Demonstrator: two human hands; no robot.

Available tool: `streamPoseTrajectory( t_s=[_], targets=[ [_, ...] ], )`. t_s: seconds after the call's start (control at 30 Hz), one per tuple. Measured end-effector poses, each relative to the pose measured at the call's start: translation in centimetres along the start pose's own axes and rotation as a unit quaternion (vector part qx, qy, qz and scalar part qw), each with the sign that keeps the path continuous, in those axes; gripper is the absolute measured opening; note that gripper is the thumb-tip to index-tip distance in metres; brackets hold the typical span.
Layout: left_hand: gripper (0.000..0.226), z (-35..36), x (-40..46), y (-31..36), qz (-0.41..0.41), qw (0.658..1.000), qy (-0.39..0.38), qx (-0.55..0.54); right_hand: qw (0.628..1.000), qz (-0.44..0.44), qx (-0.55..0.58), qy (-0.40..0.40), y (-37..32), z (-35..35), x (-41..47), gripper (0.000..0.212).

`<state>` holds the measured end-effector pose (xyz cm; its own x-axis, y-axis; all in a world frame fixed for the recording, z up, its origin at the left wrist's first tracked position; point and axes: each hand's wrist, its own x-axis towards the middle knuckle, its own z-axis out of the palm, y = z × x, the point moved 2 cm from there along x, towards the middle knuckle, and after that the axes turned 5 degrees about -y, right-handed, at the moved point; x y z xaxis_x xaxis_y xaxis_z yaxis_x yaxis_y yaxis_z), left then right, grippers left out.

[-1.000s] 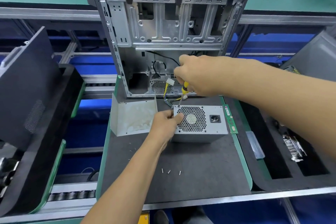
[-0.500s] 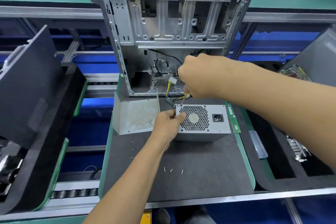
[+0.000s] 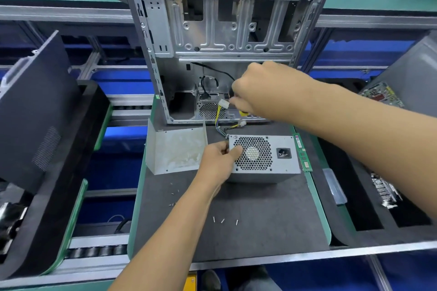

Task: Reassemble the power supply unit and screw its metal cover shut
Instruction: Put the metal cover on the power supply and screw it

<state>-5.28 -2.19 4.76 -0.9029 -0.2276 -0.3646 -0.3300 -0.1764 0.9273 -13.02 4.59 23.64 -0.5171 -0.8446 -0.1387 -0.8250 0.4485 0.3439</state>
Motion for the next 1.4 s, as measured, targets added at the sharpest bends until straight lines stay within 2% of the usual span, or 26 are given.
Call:
streamPoseTrajectory(
  t_s=[0.1, 0.2, 0.23, 0.33, 0.37, 0.43, 0.57, 0.7, 0.8, 1.13, 1.4],
  targets=[
    [0.013, -0.1, 0.1, 0.0, -0.011, 1.000, -0.005, -0.016, 0.983, 0.066, 0.163, 0.058, 2.2, 0.5, -1.1, 0.029],
    [0.016, -0.1, 0.2, 0.2, -0.020, 0.999, -0.012, -0.022, 0.920, 0.138, 0.324, 0.170, 4.1, 2.5, -3.1, 0.037],
    [0.016, -0.1, 0.3, 0.2, -0.022, 0.999, -0.015, -0.026, 0.879, 0.169, 0.394, 0.207, 4.2, 3.3, -3.8, 0.035],
    [0.018, -0.1, 0.5, 0.4, -0.028, 0.998, -0.028, -0.054, 0.719, 0.253, 0.580, 0.289, 3.6, 6.8, -5.2, 0.035],
    [0.018, -0.1, 0.5, 0.5, -0.029, 0.998, -0.032, -0.056, 0.682, 0.289, 0.602, 0.299, 3.2, 8.1, -5.3, 0.040],
    [0.019, -0.2, 0.6, 0.5, -0.031, 0.997, -0.036, -0.056, 0.649, 0.353, 0.608, 0.290, 2.5, 10.4, -5.5, 0.045],
    [0.022, -0.3, 0.8, 0.7, -0.034, 0.997, -0.043, -0.058, 0.540, 0.389, 0.688, 0.291, 1.3, 13.7, -5.2, 0.045],
    [0.040, -0.2, 0.7, 1.0, -0.016, 0.997, -0.036, -0.071, 0.481, 0.418, 0.713, 0.293, 0.3, 15.9, -5.0, 0.042],
    [0.034, -0.1, 0.7, 1.1, -0.005, 0.997, -0.035, -0.072, 0.467, 0.425, 0.718, 0.292, -0.1, 16.6, -4.8, 0.041],
    [0.030, -0.1, 0.4, 1.5, -0.006, 0.998, -0.039, -0.059, 0.490, 0.423, 0.710, 0.278, -0.1, 16.7, -4.7, 0.056],
    [0.029, 0.0, 0.2, 1.7, -0.009, 0.997, -0.040, -0.058, 0.488, 0.429, 0.705, 0.285, -0.2, 16.5, -4.7, 0.047]
  ],
)
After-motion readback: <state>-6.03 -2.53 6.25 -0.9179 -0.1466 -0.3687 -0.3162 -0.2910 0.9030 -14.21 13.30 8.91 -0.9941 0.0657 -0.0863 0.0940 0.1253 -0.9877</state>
